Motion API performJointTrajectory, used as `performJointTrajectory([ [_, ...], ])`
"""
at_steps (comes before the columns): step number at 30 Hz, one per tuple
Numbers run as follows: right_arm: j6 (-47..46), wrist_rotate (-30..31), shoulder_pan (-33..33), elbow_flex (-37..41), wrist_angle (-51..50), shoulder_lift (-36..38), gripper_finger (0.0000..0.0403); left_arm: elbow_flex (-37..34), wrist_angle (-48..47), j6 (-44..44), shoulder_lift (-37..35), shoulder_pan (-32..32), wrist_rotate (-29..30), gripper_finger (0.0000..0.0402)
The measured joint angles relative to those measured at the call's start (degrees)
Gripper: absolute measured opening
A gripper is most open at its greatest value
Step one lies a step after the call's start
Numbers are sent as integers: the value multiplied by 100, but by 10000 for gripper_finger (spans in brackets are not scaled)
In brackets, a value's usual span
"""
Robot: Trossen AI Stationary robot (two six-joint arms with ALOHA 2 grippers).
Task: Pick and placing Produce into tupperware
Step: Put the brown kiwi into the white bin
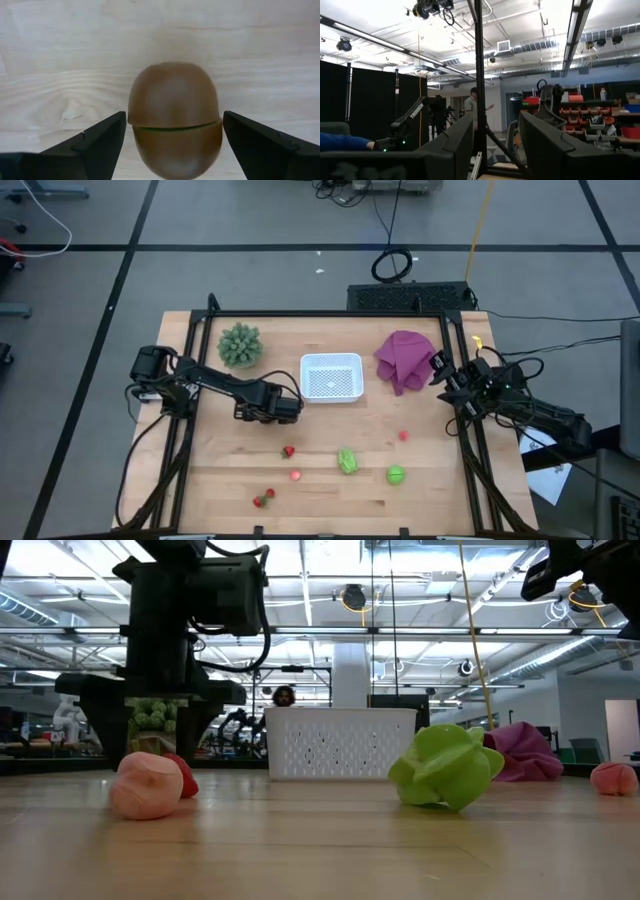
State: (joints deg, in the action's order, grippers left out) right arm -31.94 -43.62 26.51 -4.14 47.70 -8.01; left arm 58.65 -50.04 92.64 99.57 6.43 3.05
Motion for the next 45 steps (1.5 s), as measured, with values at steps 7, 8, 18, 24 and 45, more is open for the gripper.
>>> performJointTrajectory([
  [7,-36,0,0,0,-21,0,151,0,4,2,0,-115,2,335],
  [8,-35,1,1,0,-24,0,151,0,7,2,0,-127,2,335],
  [18,-25,0,1,0,-20,0,151,0,20,4,0,-128,0,306],
  [24,-22,0,1,0,-21,0,151,0,65,-108,0,-128,-2,255],
  [45,-30,-1,0,-7,35,0,151,81,92,-258,-619,-116,-358,270],
])
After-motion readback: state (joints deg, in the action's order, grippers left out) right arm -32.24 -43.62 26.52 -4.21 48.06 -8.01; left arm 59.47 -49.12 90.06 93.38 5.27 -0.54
